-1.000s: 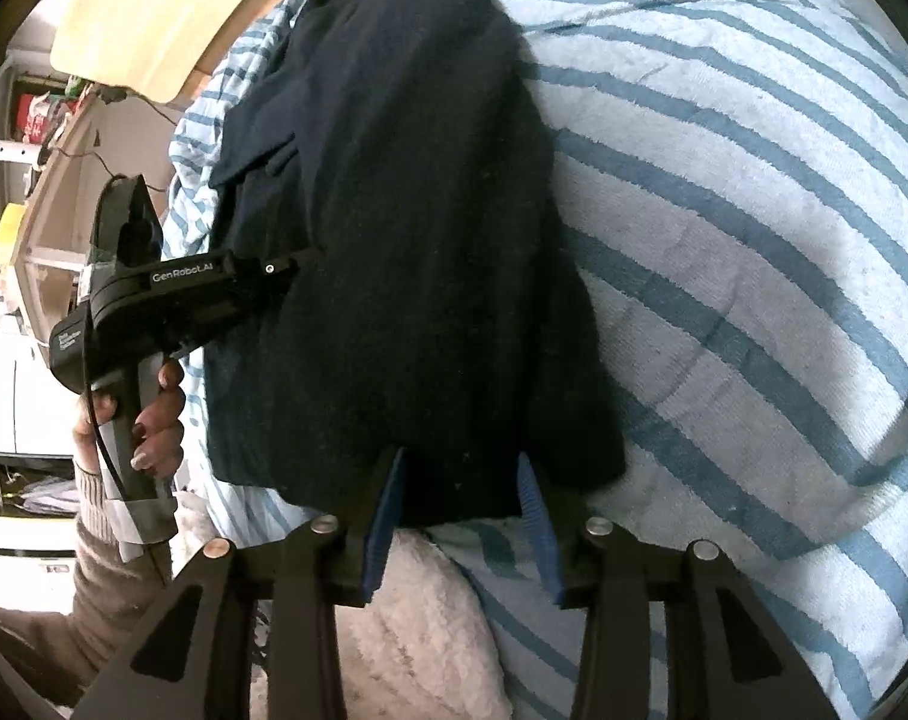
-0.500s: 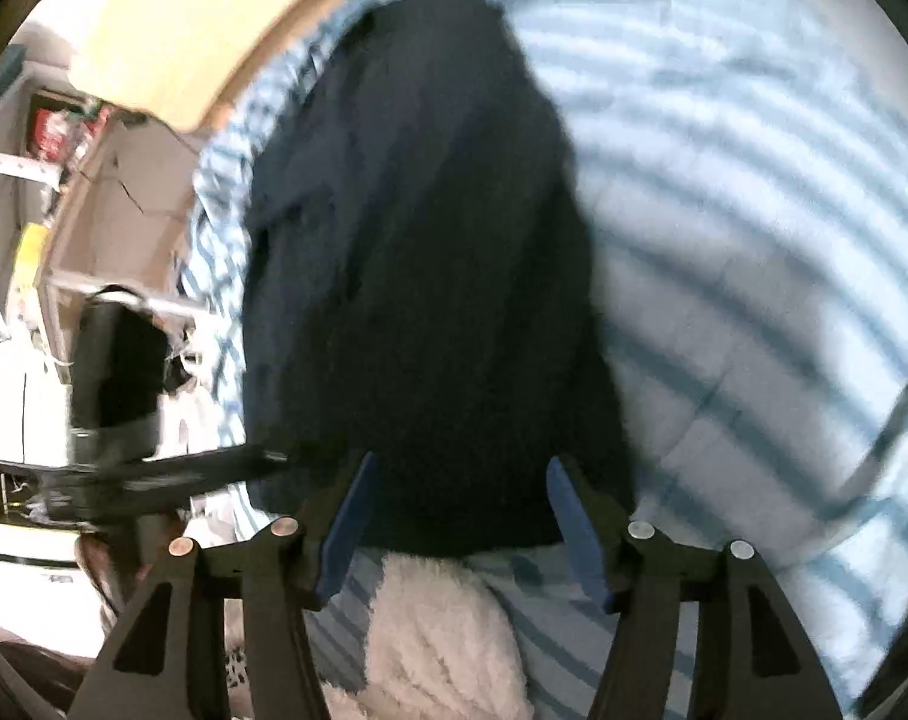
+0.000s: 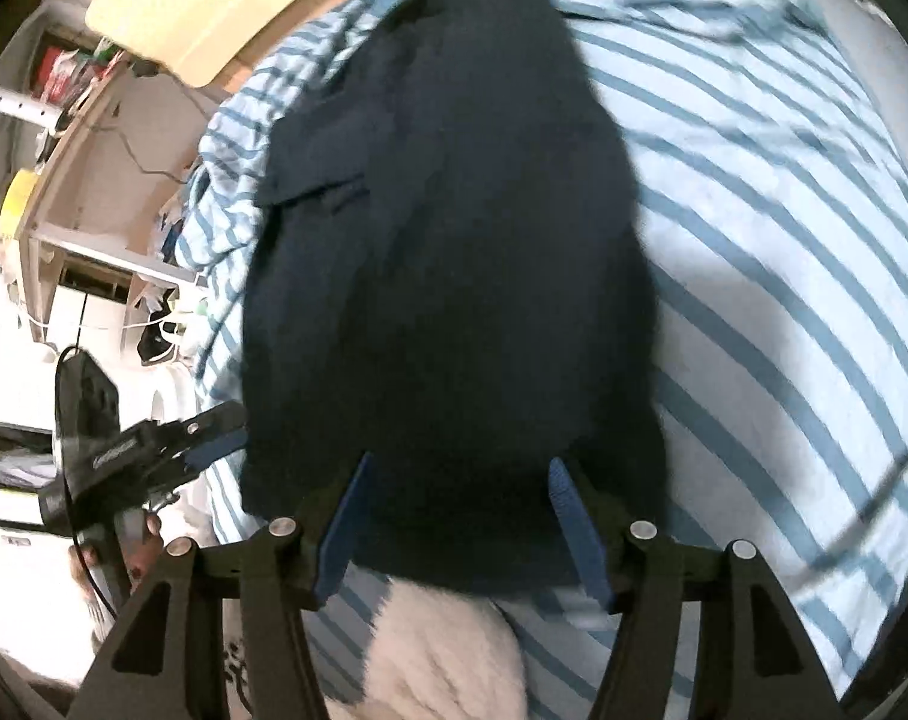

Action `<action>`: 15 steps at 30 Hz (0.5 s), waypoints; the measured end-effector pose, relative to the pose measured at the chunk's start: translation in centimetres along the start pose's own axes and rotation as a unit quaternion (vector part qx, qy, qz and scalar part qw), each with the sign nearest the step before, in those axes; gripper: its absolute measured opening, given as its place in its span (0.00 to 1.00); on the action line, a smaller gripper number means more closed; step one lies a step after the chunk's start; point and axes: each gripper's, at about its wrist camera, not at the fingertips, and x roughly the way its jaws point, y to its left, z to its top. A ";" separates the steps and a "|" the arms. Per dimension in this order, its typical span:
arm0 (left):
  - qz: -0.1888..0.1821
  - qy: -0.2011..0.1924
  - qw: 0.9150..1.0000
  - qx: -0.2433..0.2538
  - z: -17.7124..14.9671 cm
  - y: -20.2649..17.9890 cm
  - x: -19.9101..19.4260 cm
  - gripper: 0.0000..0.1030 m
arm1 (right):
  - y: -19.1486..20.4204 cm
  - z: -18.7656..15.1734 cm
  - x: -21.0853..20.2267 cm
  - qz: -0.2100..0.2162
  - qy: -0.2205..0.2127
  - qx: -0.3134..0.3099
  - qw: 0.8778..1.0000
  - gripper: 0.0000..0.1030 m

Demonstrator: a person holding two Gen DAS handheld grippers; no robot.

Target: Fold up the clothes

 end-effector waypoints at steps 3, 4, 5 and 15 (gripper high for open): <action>0.032 0.000 0.999 -0.019 0.2 1.3 -0.6 0.66 | 3.2 2.1 1.1 -0.029 -0.006 -0.031 0.999 0.66; 0.056 0.003 0.998 -0.019 0.3 1.6 -0.5 0.66 | 4.5 3.0 1.6 -0.048 -0.008 -0.044 0.998 0.67; 0.082 0.014 0.996 -0.012 0.3 1.7 -0.1 0.66 | 5.9 4.1 2.2 -0.068 -0.011 -0.060 0.996 0.67; 0.056 0.074 0.996 -0.003 1.0 2.3 2.2 0.50 | 18.9 16.1 11.1 -0.129 -0.044 -0.158 0.978 0.68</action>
